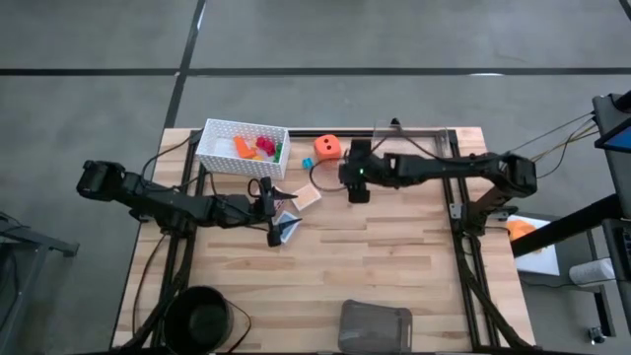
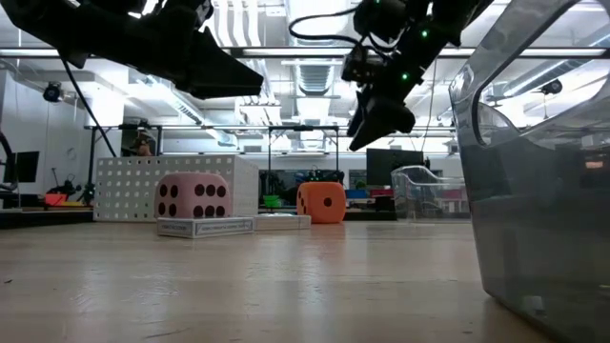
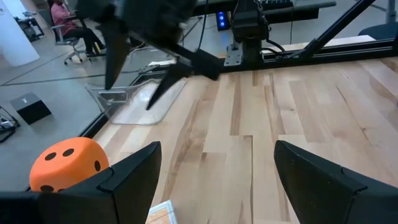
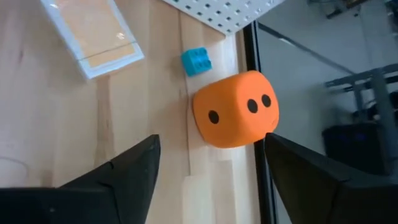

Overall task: Pick & Place Toys
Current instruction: Put the orange dice into the transparent bin

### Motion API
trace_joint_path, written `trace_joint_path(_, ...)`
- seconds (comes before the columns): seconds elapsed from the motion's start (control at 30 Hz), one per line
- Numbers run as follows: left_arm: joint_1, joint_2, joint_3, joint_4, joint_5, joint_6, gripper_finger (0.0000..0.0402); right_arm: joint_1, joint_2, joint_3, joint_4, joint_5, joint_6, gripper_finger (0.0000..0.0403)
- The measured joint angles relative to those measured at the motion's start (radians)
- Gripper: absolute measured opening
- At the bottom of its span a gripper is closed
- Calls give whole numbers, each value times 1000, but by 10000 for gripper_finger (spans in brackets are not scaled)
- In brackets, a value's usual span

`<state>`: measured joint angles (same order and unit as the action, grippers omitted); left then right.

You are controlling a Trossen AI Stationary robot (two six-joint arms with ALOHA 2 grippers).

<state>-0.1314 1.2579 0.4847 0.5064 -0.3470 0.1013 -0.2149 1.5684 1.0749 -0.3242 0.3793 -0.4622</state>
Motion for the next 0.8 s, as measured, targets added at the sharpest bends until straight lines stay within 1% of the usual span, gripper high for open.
trace_joint_path(0.23,0,0,0,-3,0,0,312,-145,0,24,0,-215,-3,280)
trace_joint_path(0.37,0,0,0,-3,0,0,312,-213,25,73,-1,-302,-6,280)
trace_joint_path(0.5,1,0,0,-3,0,0,312,-238,115,173,-54,-332,-40,280)
trace_joint_path(0.67,1,0,0,-3,0,0,312,-236,285,368,-266,-342,-96,280)
trace_joint_path(0.8,1,0,-1,-7,0,0,312,-240,407,531,-386,-340,-103,280)
